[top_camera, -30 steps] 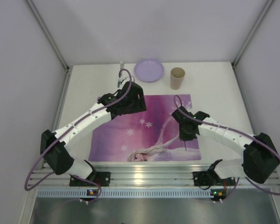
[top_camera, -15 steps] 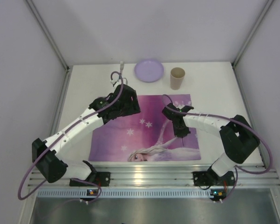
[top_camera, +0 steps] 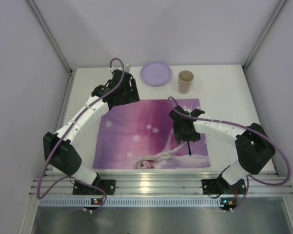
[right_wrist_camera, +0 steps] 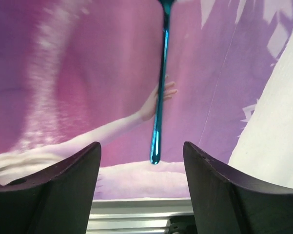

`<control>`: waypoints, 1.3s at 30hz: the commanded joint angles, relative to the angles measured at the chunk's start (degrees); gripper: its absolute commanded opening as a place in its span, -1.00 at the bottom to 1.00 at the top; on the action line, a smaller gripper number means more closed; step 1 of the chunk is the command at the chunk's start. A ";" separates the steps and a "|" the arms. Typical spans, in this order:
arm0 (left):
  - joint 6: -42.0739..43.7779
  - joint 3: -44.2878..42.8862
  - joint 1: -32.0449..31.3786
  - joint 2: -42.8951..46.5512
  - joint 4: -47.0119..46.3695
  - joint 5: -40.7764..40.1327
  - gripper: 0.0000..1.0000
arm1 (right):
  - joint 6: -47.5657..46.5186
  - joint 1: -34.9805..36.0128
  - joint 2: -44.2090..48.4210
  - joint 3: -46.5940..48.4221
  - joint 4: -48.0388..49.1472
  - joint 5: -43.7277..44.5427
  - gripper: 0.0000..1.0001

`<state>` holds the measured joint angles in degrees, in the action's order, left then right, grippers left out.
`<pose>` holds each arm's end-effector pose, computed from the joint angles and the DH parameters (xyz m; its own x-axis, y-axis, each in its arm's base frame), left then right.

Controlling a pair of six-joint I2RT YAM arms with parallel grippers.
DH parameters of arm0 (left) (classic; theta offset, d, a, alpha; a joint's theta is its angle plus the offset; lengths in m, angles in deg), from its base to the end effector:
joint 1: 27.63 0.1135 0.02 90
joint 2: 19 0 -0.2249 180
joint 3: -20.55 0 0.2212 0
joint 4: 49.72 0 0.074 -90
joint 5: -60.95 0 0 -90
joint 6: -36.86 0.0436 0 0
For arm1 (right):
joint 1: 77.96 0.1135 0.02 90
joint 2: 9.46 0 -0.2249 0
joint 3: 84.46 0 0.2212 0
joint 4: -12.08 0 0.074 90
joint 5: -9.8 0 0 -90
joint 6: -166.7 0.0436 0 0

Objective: Set the dinner table for one person

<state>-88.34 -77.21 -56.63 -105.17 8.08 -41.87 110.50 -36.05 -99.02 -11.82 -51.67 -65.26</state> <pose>0.2691 -0.1381 0.2982 -0.7110 -0.2485 -0.6578 -0.0874 0.9594 -0.2680 0.1926 0.1578 0.1594 -0.9520 -0.1322 -0.2762 -0.1019 0.9874 -0.1212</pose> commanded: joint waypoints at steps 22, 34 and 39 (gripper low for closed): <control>16.04 -49.54 18.09 -55.58 -14.18 14.47 0.53 | 4.25 0.80 23.21 8.66 -20.28 -0.08 0.56; 13.14 -57.81 18.71 -66.85 -14.91 7.56 0.42 | 3.20 0.63 13.37 12.35 -18.70 -2.28 0.56; 14.71 -60.01 18.54 -67.81 -10.88 4.91 -0.06 | 2.50 0.36 11.69 13.41 -18.09 -2.37 0.56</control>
<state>-74.48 -134.63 -38.38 -171.73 -5.97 -33.68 113.98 -36.08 -86.71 -1.61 -70.64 -67.67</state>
